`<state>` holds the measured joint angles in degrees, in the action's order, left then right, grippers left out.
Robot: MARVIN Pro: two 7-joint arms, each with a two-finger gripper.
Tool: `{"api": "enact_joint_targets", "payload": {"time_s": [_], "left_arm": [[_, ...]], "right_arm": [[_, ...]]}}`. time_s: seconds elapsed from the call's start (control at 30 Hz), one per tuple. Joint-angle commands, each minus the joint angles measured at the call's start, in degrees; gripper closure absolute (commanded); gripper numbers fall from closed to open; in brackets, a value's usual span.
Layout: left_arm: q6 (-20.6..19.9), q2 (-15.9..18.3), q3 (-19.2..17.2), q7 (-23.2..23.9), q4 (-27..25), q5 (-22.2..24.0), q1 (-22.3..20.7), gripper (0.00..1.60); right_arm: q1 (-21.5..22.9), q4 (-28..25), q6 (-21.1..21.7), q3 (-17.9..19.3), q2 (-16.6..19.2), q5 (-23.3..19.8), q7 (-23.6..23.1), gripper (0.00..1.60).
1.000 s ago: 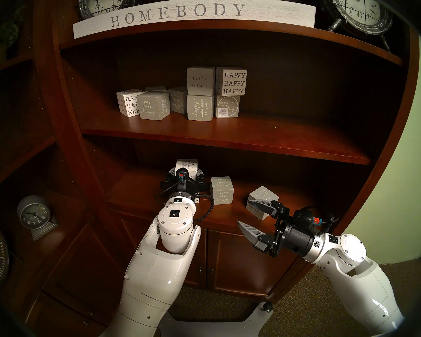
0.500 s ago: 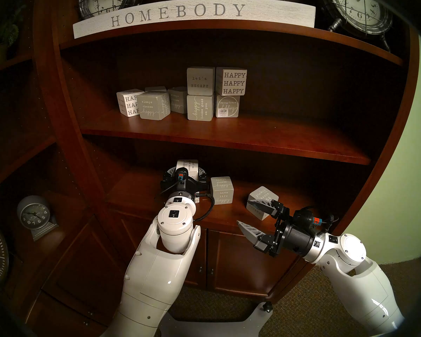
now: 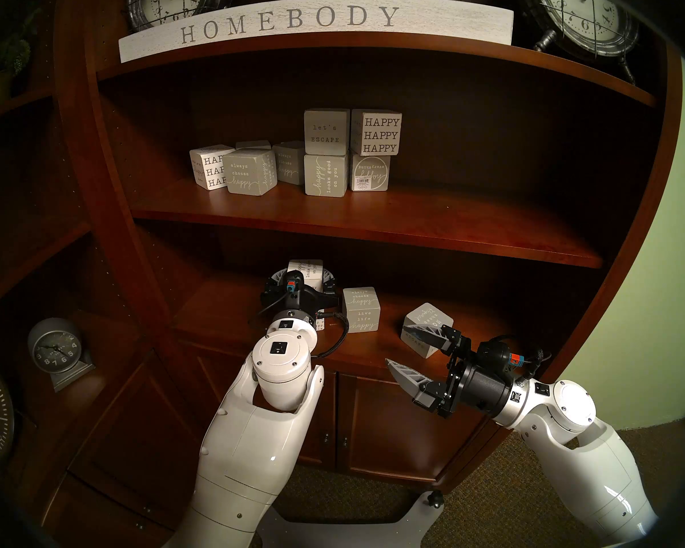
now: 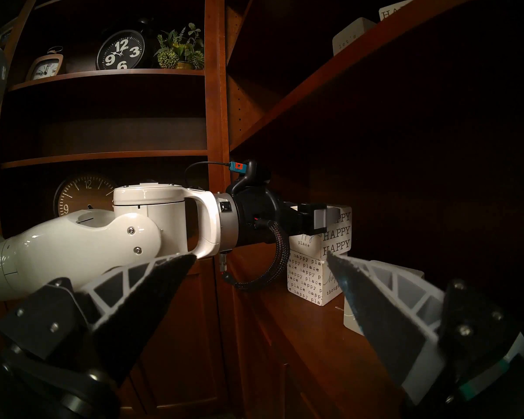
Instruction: Stack four cubes vertically into two groups
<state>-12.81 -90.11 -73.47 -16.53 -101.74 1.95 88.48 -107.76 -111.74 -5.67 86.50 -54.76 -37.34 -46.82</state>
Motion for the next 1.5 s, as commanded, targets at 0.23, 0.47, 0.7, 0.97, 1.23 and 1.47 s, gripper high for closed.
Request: {"api": "enact_joint_targets", "payload": {"time_s": [0.23,0.47,0.7,0.97,1.23,1.47], "left_arm": [[1.3,0.9,-0.3,0.3,-2.0,-0.7,-0.4,0.00],[1.2,1.1,-0.5,0.9,-2.3,-0.6,-0.3,0.00],[1.4,1.2,-0.5,1.3,-2.3,-0.5,-0.4,0.00],[1.5,1.1,-0.7,2.0,-2.1,-0.3,-0.5,0.00],[1.9,1.5,-0.5,2.5,-2.4,-1.1,-0.8,0.00],[1.9,1.6,-0.5,2.9,-2.6,-1.6,-0.9,0.00]], "right_arm": [[0.1,-0.8,0.1,0.1,0.0,-0.2,-0.1,0.00],[0.1,-0.8,0.2,0.1,0.0,-0.2,-0.1,0.00],[0.1,-0.8,0.2,0.1,0.0,-0.1,-0.1,0.00],[0.1,-0.8,0.2,0.1,0.0,-0.1,-0.1,0.00],[0.1,-0.8,0.2,0.1,-0.1,-0.1,-0.1,0.00],[0.1,-0.8,0.2,0.1,-0.1,-0.1,-0.1,0.00]]}}
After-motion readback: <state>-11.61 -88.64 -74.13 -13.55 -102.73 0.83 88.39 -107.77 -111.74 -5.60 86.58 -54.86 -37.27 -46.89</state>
